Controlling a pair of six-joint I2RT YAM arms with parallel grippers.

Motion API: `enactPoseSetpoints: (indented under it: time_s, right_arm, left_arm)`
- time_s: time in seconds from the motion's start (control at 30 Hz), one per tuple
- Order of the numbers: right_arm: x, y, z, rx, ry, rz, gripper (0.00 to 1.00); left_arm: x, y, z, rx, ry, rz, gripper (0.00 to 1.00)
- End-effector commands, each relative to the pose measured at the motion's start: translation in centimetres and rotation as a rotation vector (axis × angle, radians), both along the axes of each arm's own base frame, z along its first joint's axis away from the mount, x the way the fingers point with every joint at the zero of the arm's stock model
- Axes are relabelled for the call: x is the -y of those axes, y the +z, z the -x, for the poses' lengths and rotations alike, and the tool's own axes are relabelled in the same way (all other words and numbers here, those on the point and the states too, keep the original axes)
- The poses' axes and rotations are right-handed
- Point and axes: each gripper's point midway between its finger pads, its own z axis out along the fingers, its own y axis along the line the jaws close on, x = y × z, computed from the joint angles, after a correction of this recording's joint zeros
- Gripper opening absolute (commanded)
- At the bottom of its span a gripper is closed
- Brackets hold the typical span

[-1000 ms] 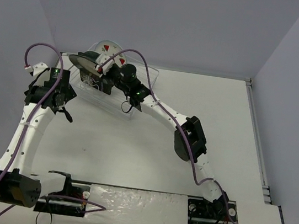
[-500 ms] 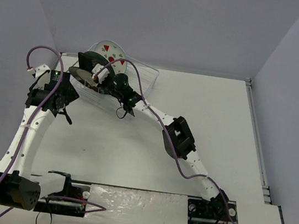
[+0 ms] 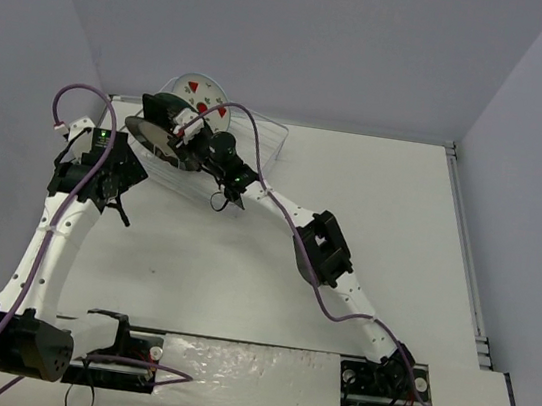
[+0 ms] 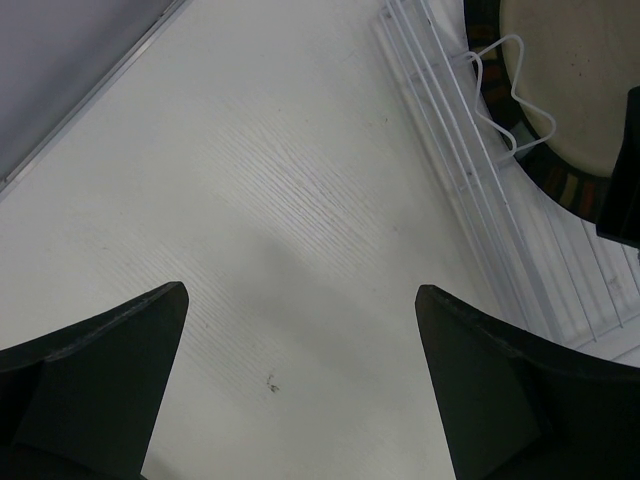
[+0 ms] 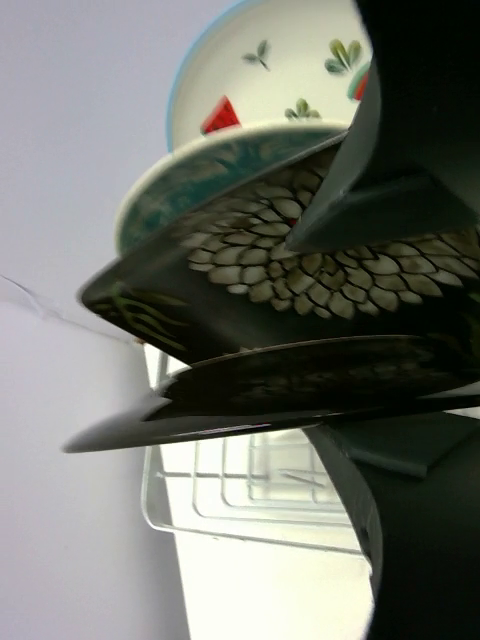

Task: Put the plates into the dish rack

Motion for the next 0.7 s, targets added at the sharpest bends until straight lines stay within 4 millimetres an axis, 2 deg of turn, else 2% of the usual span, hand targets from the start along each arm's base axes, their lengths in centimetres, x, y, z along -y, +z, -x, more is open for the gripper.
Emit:
enactPoseSetpoints:
  time_s: [0.0,0.07,0.13,0.23,0.27,0.33,0.43,0.53,0.57,0.67]
  right_arm:
    - [1.8,12.3,0.1,0.164,-0.051,-0.239,0.6]
    - [2.3,13.2,0.0,0.162,-0.072,-0.256,0.71]
    - [2.6,13.7,0.1,0.159,-0.081,-0.262,0.76]
    - [3.8,15.3,0.2,0.158,-0.121,-0.284,0.88]
    - [4.0,15.3,0.2,0.16,-0.129,-0.284,0.9]
    - [4.7,16.8,0.7,0.175,-0.134,-0.298,0.93]
    - [4.9,17.4,1.3,0.177,-0.115,-0.287,0.95]
    - [4.7,17.6,2.6,0.174,-0.058,-0.279,0.96]
    - [4.6,18.0,3.2,0.183,-0.028,-0.287,0.9]
    - [4.2,18.2,2.6,0.154,-0.031,-0.299,0.7]
  left_arm:
    - [-0.1,1.7,-0.9,0.066,-0.01,-0.002,0.97]
    - [0.1,1.7,-1.0,0.066,-0.017,0.002,0.97]
    - [0.1,1.7,-0.9,0.067,-0.019,0.002,0.97]
    - [0.2,1.7,-1.1,0.065,-0.023,0.004,0.97]
    - [0.2,1.7,-1.1,0.065,-0.024,0.005,0.97]
    - [0.1,1.8,-1.2,0.065,-0.024,0.004,0.97]
    - [0.2,1.7,-1.3,0.061,-0.025,0.004,0.97]
    - [0.2,1.8,-1.3,0.06,-0.028,0.003,0.97]
    - [0.2,1.9,-1.4,0.059,-0.027,0.001,0.97]
    - [0.0,1.9,-1.2,0.055,-0.022,-0.004,0.97]
